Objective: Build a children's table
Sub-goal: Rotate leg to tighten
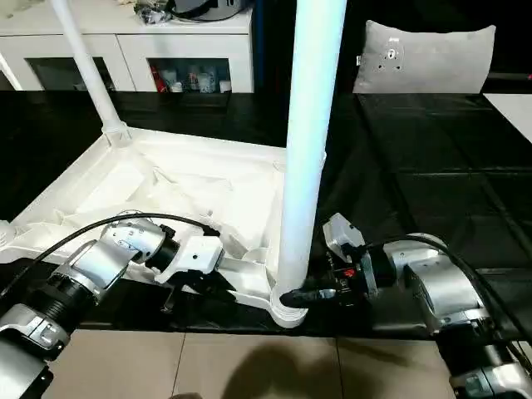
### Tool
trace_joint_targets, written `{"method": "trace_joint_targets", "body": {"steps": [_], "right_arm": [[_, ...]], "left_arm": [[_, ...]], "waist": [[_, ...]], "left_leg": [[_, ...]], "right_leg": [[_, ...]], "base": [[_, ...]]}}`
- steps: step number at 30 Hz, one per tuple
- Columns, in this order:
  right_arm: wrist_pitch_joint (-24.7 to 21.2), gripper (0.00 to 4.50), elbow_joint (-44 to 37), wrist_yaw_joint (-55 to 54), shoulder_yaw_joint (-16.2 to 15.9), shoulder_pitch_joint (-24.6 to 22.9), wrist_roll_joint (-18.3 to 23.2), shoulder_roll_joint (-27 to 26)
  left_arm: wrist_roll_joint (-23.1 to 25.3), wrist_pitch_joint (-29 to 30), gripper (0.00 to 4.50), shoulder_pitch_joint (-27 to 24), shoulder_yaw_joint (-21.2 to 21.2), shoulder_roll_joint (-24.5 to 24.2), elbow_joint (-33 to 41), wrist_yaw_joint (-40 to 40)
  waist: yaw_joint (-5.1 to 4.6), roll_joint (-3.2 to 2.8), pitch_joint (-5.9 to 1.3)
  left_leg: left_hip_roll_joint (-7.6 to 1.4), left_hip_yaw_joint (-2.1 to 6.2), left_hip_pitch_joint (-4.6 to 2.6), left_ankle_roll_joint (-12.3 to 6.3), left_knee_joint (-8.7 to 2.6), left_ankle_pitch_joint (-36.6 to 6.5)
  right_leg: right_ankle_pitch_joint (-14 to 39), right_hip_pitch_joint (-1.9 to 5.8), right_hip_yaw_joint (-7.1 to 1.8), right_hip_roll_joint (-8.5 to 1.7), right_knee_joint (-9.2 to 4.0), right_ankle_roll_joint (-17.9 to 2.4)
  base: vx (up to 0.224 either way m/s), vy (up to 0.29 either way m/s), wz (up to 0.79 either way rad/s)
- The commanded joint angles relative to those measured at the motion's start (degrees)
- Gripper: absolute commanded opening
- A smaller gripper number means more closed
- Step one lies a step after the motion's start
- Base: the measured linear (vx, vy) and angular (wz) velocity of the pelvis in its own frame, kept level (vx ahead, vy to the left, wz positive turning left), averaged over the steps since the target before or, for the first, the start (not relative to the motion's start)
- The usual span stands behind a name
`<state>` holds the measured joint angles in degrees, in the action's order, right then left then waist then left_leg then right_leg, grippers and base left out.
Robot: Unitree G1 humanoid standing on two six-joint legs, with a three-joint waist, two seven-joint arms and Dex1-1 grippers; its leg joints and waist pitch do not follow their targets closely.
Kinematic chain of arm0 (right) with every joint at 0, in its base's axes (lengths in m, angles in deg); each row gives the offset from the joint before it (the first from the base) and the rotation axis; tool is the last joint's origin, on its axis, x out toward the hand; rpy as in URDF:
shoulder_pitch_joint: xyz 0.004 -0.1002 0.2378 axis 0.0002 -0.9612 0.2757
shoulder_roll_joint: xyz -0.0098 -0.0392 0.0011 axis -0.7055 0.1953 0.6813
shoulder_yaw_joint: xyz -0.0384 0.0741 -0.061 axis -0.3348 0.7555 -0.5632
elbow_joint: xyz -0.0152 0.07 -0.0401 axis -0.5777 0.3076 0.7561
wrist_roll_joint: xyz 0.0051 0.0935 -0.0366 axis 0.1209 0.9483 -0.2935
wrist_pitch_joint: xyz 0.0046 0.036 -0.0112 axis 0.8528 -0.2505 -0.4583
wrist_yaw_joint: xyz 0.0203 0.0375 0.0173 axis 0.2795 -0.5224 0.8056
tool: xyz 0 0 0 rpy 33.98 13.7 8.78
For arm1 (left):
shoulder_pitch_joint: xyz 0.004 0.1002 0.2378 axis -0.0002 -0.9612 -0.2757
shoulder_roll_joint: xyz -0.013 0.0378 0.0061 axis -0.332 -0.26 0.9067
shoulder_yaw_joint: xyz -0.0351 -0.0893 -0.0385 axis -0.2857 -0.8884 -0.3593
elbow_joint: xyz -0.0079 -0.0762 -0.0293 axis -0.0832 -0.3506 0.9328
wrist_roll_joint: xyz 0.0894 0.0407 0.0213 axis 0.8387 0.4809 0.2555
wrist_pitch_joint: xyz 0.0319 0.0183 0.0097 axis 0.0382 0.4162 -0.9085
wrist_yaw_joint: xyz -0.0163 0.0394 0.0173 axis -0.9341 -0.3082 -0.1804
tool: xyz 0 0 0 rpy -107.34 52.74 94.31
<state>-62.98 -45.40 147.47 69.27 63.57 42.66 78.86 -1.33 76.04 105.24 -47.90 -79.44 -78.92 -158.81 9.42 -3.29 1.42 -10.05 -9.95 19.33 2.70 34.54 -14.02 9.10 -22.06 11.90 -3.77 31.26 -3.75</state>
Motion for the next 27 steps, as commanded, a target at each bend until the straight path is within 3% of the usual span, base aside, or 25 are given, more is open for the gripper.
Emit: {"method": "trace_joint_targets", "body": {"steps": [1,3,5,6,8,9,10,12,14,16,18,20,21,23,27], "right_arm": [[-1.87,2.04,-1.39,-3.18,1.25,0.10,1.81,-1.36],[-2.18,2.02,-0.82,-8.38,2.31,0.34,0.47,-3.19],[-2.42,2.02,1.30,-20.69,4.38,1.53,-2.86,-7.95],[-2.70,2.01,1.64,-22.96,4.71,1.78,-3.37,-8.88],[-3.80,1.98,2.25,-29.00,5.51,2.30,-4.64,-11.51],[-4.36,1.97,2.25,-31.02,5.74,2.39,-4.97,-12.40],[-3.38,1.97,2.14,-36.94,5.81,2.50,-7.11,-15.31],[-2.45,1.97,2.22,-40.48,5.92,2.64,-8.46,-16.78],[-5.01,1.97,3.29,-50.90,8.64,3.62,-8.90,-22.10],[-5.32,1.97,3.32,-54.41,9.05,3.53,-9.02,-24.97],[-4.68,1.97,3.19,-54.39,8.67,3.21,-9.12,-25.57],[-4.32,2.50,2.05,-53.92,8.44,1.49,-8.34,-26.82],[-4.31,2.50,1.56,-53.61,8.58,1.03,-8.14,-26.64],[-3.61,2.74,1.08,-53.19,9.02,0.63,-8.00,-26.03],[-2.12,3.09,-0.67,-47.64,10.57,-0.13,-5.60,-22.42]], "left_arm": [[0.04,2.25,0.00,-0.44,-0.07,0.50,0.38,1.00],[-0.60,4.85,0.00,-0.72,-1.24,1.02,0.72,2.81],[-1.82,11.16,0.00,-1.26,-3.91,3.31,2.16,8.31],[-1.95,12.14,0.00,-1.31,-4.33,3.88,2.45,9.51],[-2.09,15.43,0.00,-1.45,-5.46,5.61,3.39,13.09],[-2.08,16.74,0.00,-1.52,-5.82,6.23,3.84,14.38],[-1.91,19.81,0.00,-1.52,-7.04,8.73,4.55,18.86],[-1.77,21.03,0.00,-1.57,-7.50,9.87,4.94,20.62],[-1.23,23.23,0.00,-1.38,-8.33,13.49,5.20,25.92],[-0.81,24.65,0.00,-1.13,-8.95,16.35,5.36,30.05],[-0.62,24.59,0.00,-1.04,-8.96,17.14,5.38,31.13],[0.66,25.61,0.00,-1.52,-7.64,17.65,7.06,32.20],[0.60,25.86,0.00,-1.67,-7.69,17.30,7.29,32.02],[0.66,25.41,0.00,-1.67,-7.79,16.41,7.12,31.57],[0.91,22.90,0.00,-1.87,-8.25,13.16,6.24,29.51]], "waist": [[-0.29,1.24,-3.48],[-0.44,1.23,-3.28],[-1.90,1.28,-2.77],[-2.28,1.22,-2.78],[-4.01,1.08,-2.83],[-4.01,1.08,-2.83],[-5.05,1.01,-2.99],[-5.67,1.10,-3.00],[-6.20,1.11,-3.26],[-6.21,0.92,-3.34],[-5.95,0.88,-3.64],[-5.70,0.54,-3.67],[-5.63,0.60,-3.74],[-5.52,0.57,-3.58],[-5.40,0.30,-3.43]], "left_leg": [[-4.54,1.57,0.20,-5.64,-3.39,0.03],[-4.11,1.34,0.15,-5.11,-3.46,-1.04],[-3.38,1.30,-0.22,-2.58,-3.61,-4.30],[-3.25,1.37,-0.08,-2.36,-3.61,-4.69],[-3.59,1.82,0.05,-2.21,-3.69,-5.87],[-3.59,1.82,0.05,-2.21,-3.69,-5.87],[-3.79,1.92,0.22,-2.29,-3.64,-5.62],[-3.13,1.79,0.34,-2.92,-3.51,-5.02],[-3.10,1.77,0.54,-3.53,-3.54,-2.52],[-3.31,1.76,0.49,-4.45,-3.50,-0.77],[-3.67,2.07,0.81,-5.48,-3.44,1.28],[-4.19,2.24,0.72,-6.79,-3.32,2.83],[-4.26,2.24,0.74,-6.99,-3.29,3.14],[-4.41,2.20,0.60,-7.15,-3.39,2.59],[-4.20,2.05,0.49,-7.12,-3.48,0.60]], "right_leg": [[17.99,3.49,-4.80,-6.67,-3.81,2.81],[20.25,3.49,-4.61,-6.50,-4.25,3.47],[26.83,3.37,-3.62,-6.16,-5.71,5.89],[27.39,3.57,-3.37,-6.10,-5.89,6.39],[26.75,3.81,-3.02,-6.01,-6.25,7.35],[26.75,3.81,-3.02,-6.01,-6.25,7.35],[24.80,3.90,-3.40,-6.24,-5.93,6.60],[24.24,3.87,-3.50,-6.29,-5.96,5.88],[21.54,3.86,-3.96,-6.25,-5.37,4.33],[19.14,3.74,-4.21,-6.24,-5.08,3.32],[15.92,4.11,-4.46,-6.44,-4.13,2.51],[12.46,3.93,-4.82,-6.73,-3.55,1.39],[11.62,3.98,-4.91,-6.86,-3.38,1.14],[11.63,3.91,-4.98,-6.94,-3.34,0.18],[13.38,3.99,-5.03,-6.86,-3.65,0.53]], "base": [[0.000,0.000,0.00],[0.000,0.000,0.00],[0.000,0.000,0.00],[0.000,0.000,0.00],[0.000,0.000,0.00],[0.000,0.000,0.00],[0.000,0.000,0.00],[0.000,0.000,0.00],[0.000,0.000,0.00],[0.000,0.000,0.00],[0.000,0.000,0.00],[0.000,0.000,0.00],[0.000,0.000,0.00],[0.000,0.000,0.00],[0.000,0.000,0.00]]}}
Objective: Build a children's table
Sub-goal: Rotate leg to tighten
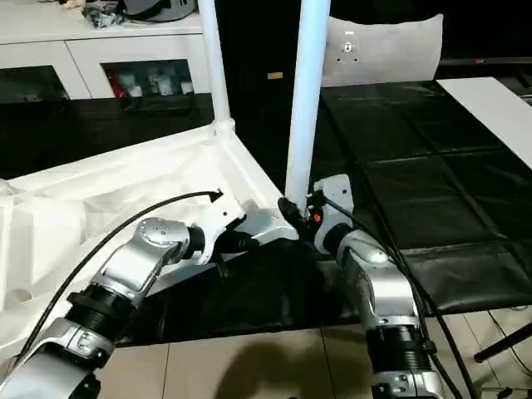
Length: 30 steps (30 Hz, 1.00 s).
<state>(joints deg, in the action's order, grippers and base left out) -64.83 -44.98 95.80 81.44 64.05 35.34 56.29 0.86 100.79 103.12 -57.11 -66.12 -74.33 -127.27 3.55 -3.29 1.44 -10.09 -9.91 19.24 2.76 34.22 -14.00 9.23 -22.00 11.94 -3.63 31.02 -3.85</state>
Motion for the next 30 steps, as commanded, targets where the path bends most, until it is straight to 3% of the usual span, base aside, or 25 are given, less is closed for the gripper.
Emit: {"method": "trace_joint_targets", "body": {"steps": [1,4,9,12,13,14,18,24,28,30], "right_arm": [[-0.16,3.29,-1.20,4.68,-1.60,-0.69,1.85,0.55],[1.51,3.54,-4.05,17.77,-2.52,-2.72,4.34,8.61],[0.74,3.88,-5.16,26.62,-2.92,-3.56,6.37,14.85],[1.50,4.16,-5.27,30.37,-3.85,-3.76,6.27,17.57],[5.11,4.30,-3.97,32.74,-5.20,-3.38,4.18,19.93],[5.88,4.36,-3.63,33.08,-5.42,-3.23,3.78,20.30],[8.21,4.36,-2.50,38.18,-6.90,-2.24,3.65,22.20],[5.90,3.92,-1.53,45.54,-9.68,-0.52,6.10,23.43],[4.90,3.64,-1.11,48.26,-10.66,-0.16,7.12,23.77],[4.57,3.47,-0.75,49.81,-11.23,-0.03,7.37,23.77]], "left_arm": [[-1.32,-1.94,0.00,0.19,0.90,-0.35,1.64,-2.19],[-1.18,-3.84,0.00,-0.27,1.22,-3.93,0.78,-6.31],[-1.57,-6.69,0.00,-0.57,2.71,-7.07,0.49,-11.60],[-1.41,-7.96,0.00,-0.48,3.86,-8.58,0.09,-14.10],[-1.89,-10.56,0.00,-0.65,5.39,-10.39,0.34,-18.73],[-2.07,-11.01,0.00,-0.69,5.67,-10.71,0.45,-19.73],[-2.85,-14.18,0.00,-0.42,7.72,-12.80,0.96,-26.09],[-2.36,-16.57,0.00,0.43,10.72,-14.88,1.92,-31.95],[-2.62,-16.79,0.00,0.57,11.40,-15.02,2.51,-33.42],[-3.22,-16.54,0.00,0.48,11.71,-14.84,3.33,-34.45]], "waist": [[0.56,0.46,-3.43],[1.21,0.72,-3.33],[2.13,0.91,-3.26],[2.43,0.84,-3.31],[2.54,0.89,-3.37],[2.76,1.15,-3.37],[3.55,1.03,-3.35],[4.84,1.26,-3.45],[5.18,1.24,-3.44],[5.27,1.34,-3.42]], "left_leg": [[-4.17,1.98,0.62,-7.17,-3.14,0.31],[-3.96,1.76,0.45,-7.42,-3.07,-0.90],[-3.66,1.60,0.47,-7.26,-3.11,-1.09],[-3.91,1.75,0.40,-7.48,-3.08,-0.90],[-4.11,1.81,0.33,-7.42,-3.06,-0.59],[-3.93,1.70,0.41,-7.24,-3.03,-0.61],[-4.03,1.59,0.31,-7.34,-3.08,-0.58],[-4.83,1.68,0.03,-7.35,-3.11,0.25],[-4.81,1.68,0.05,-7.04,-3.12,0.26],[-4.39,1.46,0.14,-6.51,-3.11,-0.34]], "right_leg": [[13.33,3.97,-5.08,-6.95,-3.45,0.90],[15.48,4.00,-4.97,-6.79,-3.78,2.30],[17.66,3.89,-4.68,-6.40,-4.03,3.73],[17.52,3.76,-4.63,-6.26,-3.94,3.99],[16.92,3.65,-4.69,-6.40,-3.85,3.73],[17.05,3.67,-4.75,-6.50,-3.76,3.72],[17.63,3.57,-4.80,-6.43,-3.68,3.31],[16.03,3.38,-5.17,-6.78,-3.11,1.44],[16.45,3.45,-5.17,-6.91,-3.14,1.35],[18.17,3.57,-5.01,-6.77,-3.45,2.14]], "base": [[0.000,0.000,0.00],[0.000,0.000,0.00],[0.000,0.000,0.00],[0.000,0.000,0.00],[0.000,0.000,0.00],[0.000,0.000,0.00],[0.000,0.000,0.00],[0.000,0.000,0.00],[0.000,0.000,0.00],[0.000,0.000,0.00]]}}
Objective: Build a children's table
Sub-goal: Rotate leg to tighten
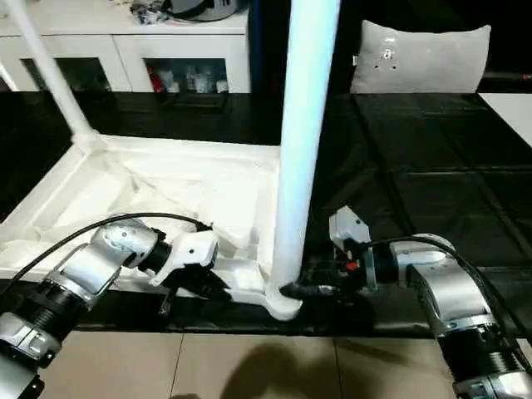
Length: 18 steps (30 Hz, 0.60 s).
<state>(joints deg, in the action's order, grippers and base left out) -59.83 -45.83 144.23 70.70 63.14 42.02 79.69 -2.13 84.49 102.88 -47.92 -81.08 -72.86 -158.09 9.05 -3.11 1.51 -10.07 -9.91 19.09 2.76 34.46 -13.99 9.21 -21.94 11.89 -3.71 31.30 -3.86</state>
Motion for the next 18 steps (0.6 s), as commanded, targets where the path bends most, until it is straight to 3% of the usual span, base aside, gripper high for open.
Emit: {"method": "trace_joint_targets", "body": {"steps": [1,13,18], "right_arm": [[-0.63,3.40,0.05,1.66,-0.62,0.86,0.79,0.35],[-2.83,2.45,-0.58,3.53,-1.50,0.14,2.49,-0.13],[-5.19,2.09,-1.90,-1.47,-0.19,-0.94,3.04,-2.70]], "left_arm": [[-0.39,-0.11,0.00,0.69,2.56,0.20,2.08,-3.76],[-0.46,-0.05,0.00,0.44,2.99,0.68,1.42,-4.12],[-1.67,1.87,0.00,-0.22,0.15,3.45,0.78,1.76]], "waist": [[-0.21,1.18,-3.50],[0.22,1.12,-3.58],[0.23,1.08,-3.60]], "left_leg": [[-4.40,1.48,0.30,-6.43,-3.35,-0.21],[-4.42,1.54,0.28,-6.28,-3.30,0.30],[-4.39,1.51,0.32,-5.91,-3.29,0.35]], "right_leg": [[18.23,3.52,-4.95,-6.65,-3.74,2.29],[18.03,3.45,-4.83,-6.43,-3.79,3.17],[18.03,3.43,-4.79,-6.46,-3.84,3.31]], "base": [[0.000,0.000,0.00],[0.000,0.000,0.00],[0.000,0.000,0.00]]}}
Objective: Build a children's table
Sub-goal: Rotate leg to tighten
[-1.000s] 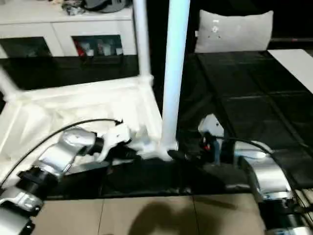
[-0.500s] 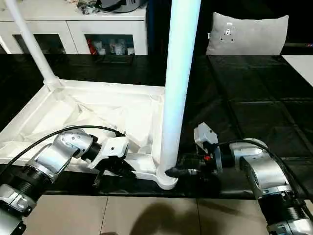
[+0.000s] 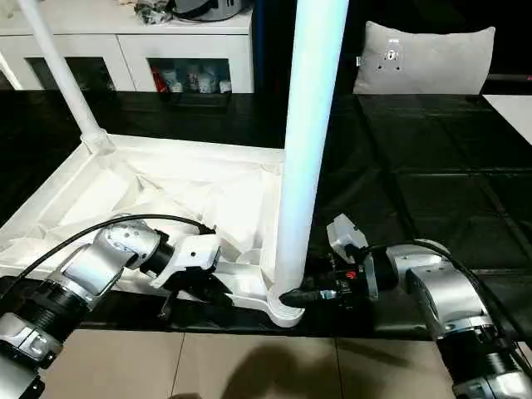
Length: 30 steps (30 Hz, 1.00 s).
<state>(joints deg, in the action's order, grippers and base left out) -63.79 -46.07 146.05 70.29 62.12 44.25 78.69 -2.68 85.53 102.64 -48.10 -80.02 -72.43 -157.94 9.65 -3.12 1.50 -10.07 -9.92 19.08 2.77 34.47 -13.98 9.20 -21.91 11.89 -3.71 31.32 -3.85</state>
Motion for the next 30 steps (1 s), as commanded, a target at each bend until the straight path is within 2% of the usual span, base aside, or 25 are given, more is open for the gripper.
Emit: {"method": "trace_joint_targets", "body": {"steps": [1,3,4,5,6,7,8,9,10,11,13,14,15,16,17,18,20,22,25,30], "right_arm": [[-1.00,2.08,-1.01,-6.42,0.47,0.34,-0.36,-2.97],[-0.54,2.06,-0.17,-9.97,0.69,0.78,-1.69,-4.29],[-2.02,2.02,2.75,-21.29,2.01,2.90,-4.72,-8.77],[-2.82,2.01,3.56,-24.51,2.50,3.57,-5.37,-10.09],[-4.13,1.99,4.02,-27.09,3.07,4.14,-5.40,-11.28],[-5.24,1.98,4.27,-29.35,3.64,4.62,-5.27,-12.54],[-5.85,1.98,4.35,-31.35,3.97,4.94,-5.48,-13.69],[-6.43,1.97,4.48,-33.41,4.29,5.26,-5.68,-14.94],[-6.97,1.97,4.74,-35.74,4.79,5.61,-5.83,-16.37],[-7.41,1.97,5.35,-39.35,5.54,6.10,-6.42,-18.08],[-7.98,1.97,5.96,-43.13,6.32,6.55,-7.17,-19.91],[-8.27,1.97,6.50,-45.96,7.21,6.69,-6.97,-22.34],[-7.48,2.52,6.42,-46.38,7.43,6.50,-7.08,-23.19],[-7.25,2.66,6.23,-46.79,7.64,6.35,-7.06,-23.46],[-7.63,2.66,6.13,-47.03,7.88,6.29,-6.78,-23.64],[-8.26,2.72,5.71,-46.26,7.90,5.99,-6.20,-23.39],[-7.57,3.01,5.16,-44.03,8.29,5.32,-5.62,-21.68],[-6.72,3.15,4.33,-41.37,8.50,4.70,-5.35,-19.75],[-6.02,3.42,3.76,-39.02,9.00,4.24,-5.50,-17.38],[-3.05,3.78,1.29,-27.07,8.48,1.93,-4.22,-9.11]], "left_arm": [[-1.12,2.43,0.00,-0.14,-0.07,2.94,0.51,3.00],[-1.22,4.37,0.00,-0.31,-0.45,3.45,0.82,4.20],[-1.82,8.00,0.00,-0.58,-2.48,6.25,1.45,9.40],[-2.04,8.92,0.00,-0.61,-3.18,7.27,1.57,11.15],[-2.10,9.92,0.00,-0.57,-3.82,8.32,1.64,12.87],[-1.88,10.83,0.00,-0.48,-4.32,9.47,1.69,14.79],[-1.70,11.77,0.00,-0.42,-4.70,10.61,1.80,16.57],[-1.54,12.79,0.00,-0.39,-5.11,11.83,1.92,18.49],[-1.31,13.69,0.00,-0.32,-5.53,13.08,1.93,20.60],[-1.08,14.75,0.00,-0.22,-6.06,14.59,1.87,23.10],[-0.84,16.04,0.00,-0.18,-6.49,16.17,2.07,25.66],[-0.37,17.41,0.00,-0.41,-6.43,18.75,2.71,28.85],[0.19,17.86,0.00,-0.72,-6.10,19.59,3.37,29.28],[0.47,18.01,0.00,-0.92,-5.80,19.62,3.82,29.06],[0.62,18.15,0.00,-1.03,-5.67,19.62,4.05,29.00],[0.78,18.17,0.00,-1.22,-5.43,19.31,4.39,28.64],[0.98,17.53,0.00,-1.23,-5.53,17.72,4.26,27.64],[0.96,15.59,0.00,-1.16,-5.33,15.80,3.94,25.83],[1.14,13.59,0.00,-0.94,-5.20,13.63,3.35,24.14],[2.62,4.96,0.00,-0.39,-3.26,6.98,1.39,16.40]], "waist": [[-0.49,1.02,-3.42],[-0.86,1.07,-3.22],[-1.38,1.04,-3.16],[-2.40,1.04,-2.91],[-2.76,1.15,-2.98],[-3.22,1.12,-2.98],[-4.34,0.95,-2.94],[-4.97,1.01,-3.03],[-5.14,1.08,-3.10],[-5.71,1.33,-3.22],[-6.13,1.21,-3.27],[-6.57,1.31,-3.27],[-6.49,1.29,-3.30],[-6.41,1.14,-3.40],[-6.41,1.14,-3.40],[-6.39,1.07,-3.64],[-6.10,1.01,-3.78],[-5.37,0.76,-3.70],[-4.70,0.71,-3.58],[-3.23,0.83,-3.47]], "left_leg": [[-4.38,1.53,0.20,-5.44,-3.38,-0.27],[-3.96,1.38,0.08,-4.22,-3.50,-1.81],[-3.82,1.34,0.03,-3.38,-3.58,-2.61],[-3.57,1.55,0.32,-2.59,-3.64,-3.56],[-3.48,1.62,0.30,-2.47,-3.59,-4.25],[-3.40,1.58,0.26,-2.48,-3.54,-4.67],[-3.30,1.59,0.18,-2.85,-3.46,-5.39],[-3.32,1.74,0.55,-3.26,-3.46,-5.26],[-3.37,1.82,0.65,-3.35,-3.44,-4.84],[-3.34,1.87,0.74,-3.46,-3.40,-4.14],[-3.12,1.85,0.90,-3.81,-3.34,-3.49],[-2.98,1.64,0.88,-4.49,-3.27,-2.73],[-2.96,1.58,0.73,-4.90,-3.28,-2.21],[-2.95,1.70,1.06,-5.64,-3.27,-1.09],[-2.95,1.70,1.06,-5.64,-3.27,-1.09],[-3.61,2.04,1.02,-6.56,-3.29,0.92],[-3.88,2.11,1.03,-7.33,-3.16,2.16],[-3.94,1.96,0.92,-8.16,-3.10,2.52],[-4.25,1.91,0.69,-7.81,-3.22,2.10],[-4.22,1.72,0.43,-7.21,-3.26,0.32]], "right_leg": [[19.21,3.28,-4.65,-6.44,-4.22,3.44],[22.09,3.29,-4.37,-6.43,-4.80,4.08],[23.46,3.30,-4.21,-6.35,-5.01,4.43],[24.95,3.53,-3.53,-6.16,-5.56,5.02],[25.70,3.70,-3.29,-6.21,-5.81,5.73],[25.93,3.71,-3.26,-6.10,-5.95,6.27],[26.22,3.61,-3.22,-5.98,-6.35,7.05],[25.26,3.89,-3.32,-6.09,-6.16,7.07],[24.52,3.88,-3.40,-6.13,-6.05,6.96],[23.13,3.84,-3.58,-6.21,-5.78,6.41],[22.30,3.92,-3.65,-6.26,-5.62,5.74],[21.81,3.78,-3.82,-6.14,-5.52,5.12],[21.67,3.67,-3.94,-6.17,-5.51,4.81],[20.30,3.97,-4.05,-6.21,-5.13,4.63],[20.30,3.97,-4.05,-6.21,-5.13,4.63],[17.18,3.90,-4.37,-6.37,-4.51,3.69],[14.70,3.87,-4.63,-6.51,-3.97,2.88],[13.49,3.72,-4.76,-6.63,-3.77,1.95],[14.09,3.59,-4.86,-6.70,-3.78,1.31],[16.38,3.50,-4.89,-6.59,-3.98,2.94]], "base": [[0.000,0.000,0.00],[0.000,0.000,0.00],[0.000,0.000,0.00],[0.000,0.000,0.00],[0.000,0.000,0.00],[0.000,0.000,0.00],[0.000,0.000,0.00],[0.000,0.000,0.00],[0.000,0.000,0.00],[0.000,0.000,0.00],[0.000,0.000,0.00],[0.000,0.000,0.00],[0.000,0.000,0.00],[0.000,0.000,0.00],[0.000,0.000,0.00],[0.000,0.000,0.00],[0.000,0.000,0.00],[0.000,0.000,0.00],[0.000,0.000,0.00],[0.000,0.000,0.00]]}}
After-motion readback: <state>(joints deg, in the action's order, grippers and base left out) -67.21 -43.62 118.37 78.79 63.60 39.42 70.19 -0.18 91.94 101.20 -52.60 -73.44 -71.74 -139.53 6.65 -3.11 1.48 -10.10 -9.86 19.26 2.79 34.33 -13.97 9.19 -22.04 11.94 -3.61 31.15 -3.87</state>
